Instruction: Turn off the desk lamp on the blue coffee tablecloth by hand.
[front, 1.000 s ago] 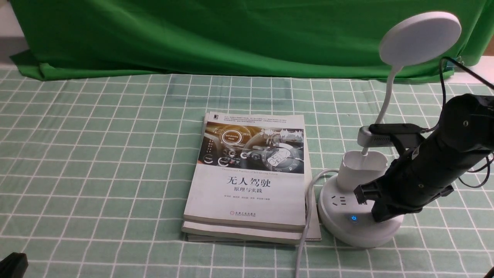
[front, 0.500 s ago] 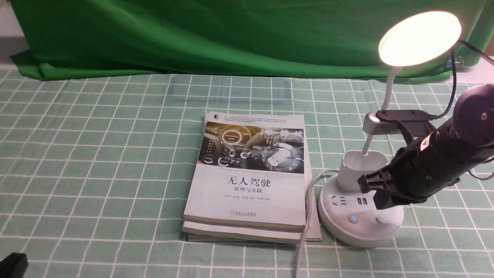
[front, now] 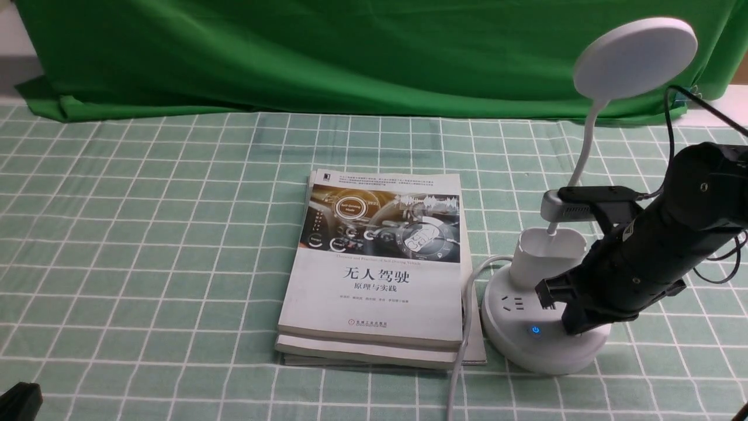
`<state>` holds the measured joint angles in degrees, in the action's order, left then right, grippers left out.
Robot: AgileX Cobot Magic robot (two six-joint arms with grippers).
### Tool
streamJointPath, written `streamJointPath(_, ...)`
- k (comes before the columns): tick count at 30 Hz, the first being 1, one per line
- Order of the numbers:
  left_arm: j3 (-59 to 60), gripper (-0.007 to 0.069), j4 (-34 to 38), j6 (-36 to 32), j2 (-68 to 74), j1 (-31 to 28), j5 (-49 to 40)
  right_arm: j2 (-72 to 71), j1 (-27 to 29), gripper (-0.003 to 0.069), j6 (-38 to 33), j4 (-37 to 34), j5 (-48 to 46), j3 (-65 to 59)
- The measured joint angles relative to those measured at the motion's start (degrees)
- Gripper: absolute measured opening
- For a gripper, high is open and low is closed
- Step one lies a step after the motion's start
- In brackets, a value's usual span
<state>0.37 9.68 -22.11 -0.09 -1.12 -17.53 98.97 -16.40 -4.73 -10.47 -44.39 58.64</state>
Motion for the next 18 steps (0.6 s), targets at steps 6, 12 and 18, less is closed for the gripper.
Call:
streamJointPath(6, 0.0, 0.0, 0.0, 0.0, 0.0, 0.0, 0.0, -3.7, 0.0, 0.0038, 0.1, 0.0, -0.2, -0.2)
streamJointPath(12, 0.0, 0.0, 0.0, 0.0, 0.0, 0.0, 0.0, -13.5, -0.6, 0.0038, 0.5, 0.1, -0.9, -3.5)
streamJointPath(18, 0.0, 0.0, 0.0, 0.0, 0.0, 0.0, 0.0, -26.0, -1.2, 0.0038, 0.7, 0.1, -0.7, -13.1)
